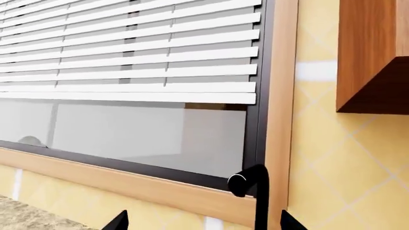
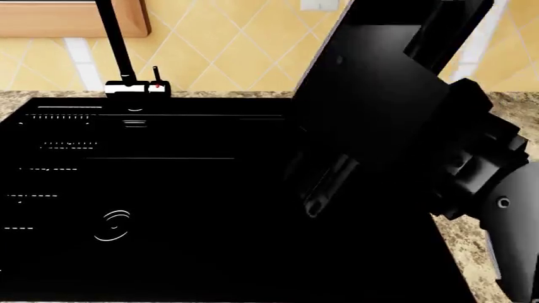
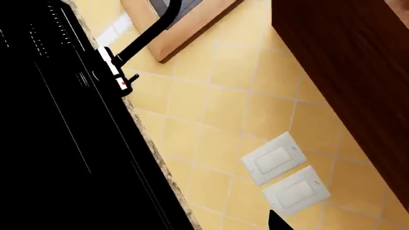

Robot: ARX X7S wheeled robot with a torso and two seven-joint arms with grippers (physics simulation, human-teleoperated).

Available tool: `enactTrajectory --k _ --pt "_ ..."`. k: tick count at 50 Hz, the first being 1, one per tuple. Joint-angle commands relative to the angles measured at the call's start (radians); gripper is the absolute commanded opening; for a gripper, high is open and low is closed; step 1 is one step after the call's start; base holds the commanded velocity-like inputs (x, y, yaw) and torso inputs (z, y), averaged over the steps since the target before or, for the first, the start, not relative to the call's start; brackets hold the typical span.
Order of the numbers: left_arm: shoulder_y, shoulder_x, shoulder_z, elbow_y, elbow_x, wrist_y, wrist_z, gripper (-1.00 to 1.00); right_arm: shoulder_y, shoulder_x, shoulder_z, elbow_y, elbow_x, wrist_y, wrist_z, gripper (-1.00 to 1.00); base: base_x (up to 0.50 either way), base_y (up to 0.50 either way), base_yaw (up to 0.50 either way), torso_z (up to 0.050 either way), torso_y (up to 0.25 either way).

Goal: Pick and place the shaker into the drawer. Then close the cabinet.

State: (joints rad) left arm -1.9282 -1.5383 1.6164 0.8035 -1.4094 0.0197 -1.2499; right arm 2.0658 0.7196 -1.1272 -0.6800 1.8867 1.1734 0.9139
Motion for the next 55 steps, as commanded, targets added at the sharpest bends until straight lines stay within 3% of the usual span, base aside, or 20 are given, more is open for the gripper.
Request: enactTrajectory --k 1,7,11,14,19,24,26,29,38,43,48,55 --pt "0.027 -0.032 0.015 -0.004 0.022 0.016 -0.018 1.0 0.16 -0.238 0.054 0.039 0.012 0.012 -0.092 1.0 0.0 0.0 0.0 0.0 0.0" --pt "0.062 -0.032 0.042 -0.015 0.058 0.075 -0.002 1.0 0.288 -0.279 0.211 0.184 -0.149 0.118 -0.257 1.0 0.0 0.0 0.0 0.0 0.0" --pt "0.105 -0.032 0.081 -0.026 0.104 0.137 0.009 1.0 0.289 -0.327 0.406 0.285 -0.517 0.251 -0.446 1.0 0.0 0.0 0.0 0.0 0.0" --pt "0.119 -0.032 0.092 -0.03 0.118 0.154 0.017 1.0 0.289 -0.34 0.436 0.338 -0.852 0.244 -0.632 1.0 0.0 0.0 0.0 0.0 0.0" --pt "0.135 -0.032 0.103 -0.033 0.132 0.168 0.028 1.0 0.288 -0.345 0.363 0.571 -1.281 0.015 -0.884 1.0 0.0 0.0 0.0 0.0 0.0" --pt "0.158 -0.032 0.122 -0.022 0.159 0.182 0.016 1.0 0.289 -0.487 0.393 1.087 -1.588 -0.232 -1.101 1.0 0.0 0.0 0.0 0.0 0.0" --pt "0.169 -0.032 0.131 -0.017 0.171 0.188 0.004 1.0 0.29 -0.579 0.468 1.328 -1.79 -0.36 -1.192 1.0 0.0 0.0 0.0 0.0 0.0" --pt "0.175 -0.032 0.135 -0.012 0.178 0.185 -0.013 1.0 0.29 -0.717 0.761 1.668 -2.216 -0.552 -1.314 1.0 0.0 0.0 0.0 0.0 0.0" --pt "0.208 -0.032 0.161 -0.019 0.209 0.205 -0.037 1.0 0.29 -0.719 0.764 1.966 -2.238 -0.549 -1.193 1.0 0.0 0.0 0.0 0.0 0.0" --pt "0.224 -0.032 0.173 -0.032 0.221 0.218 -0.039 1.0 0.247 -0.707 0.48 1.989 -2.042 -0.546 -1.167 1.0 0.0 0.0 0.0 0.0 0.0" --pt "0.243 -0.032 0.189 -0.048 0.236 0.229 -0.043 1.0 0.17 -0.707 0.293 1.989 -1.937 -0.532 -1.158 1.0 0.0 0.0 0.0 0.0 0.0" --pt "0.275 -0.032 0.216 -0.058 0.27 0.245 -0.088 1.0 0.17 -0.707 0.293 1.989 -1.937 -0.532 -1.158 1.0 0.02 0.0 0.01 0.002 0.0"
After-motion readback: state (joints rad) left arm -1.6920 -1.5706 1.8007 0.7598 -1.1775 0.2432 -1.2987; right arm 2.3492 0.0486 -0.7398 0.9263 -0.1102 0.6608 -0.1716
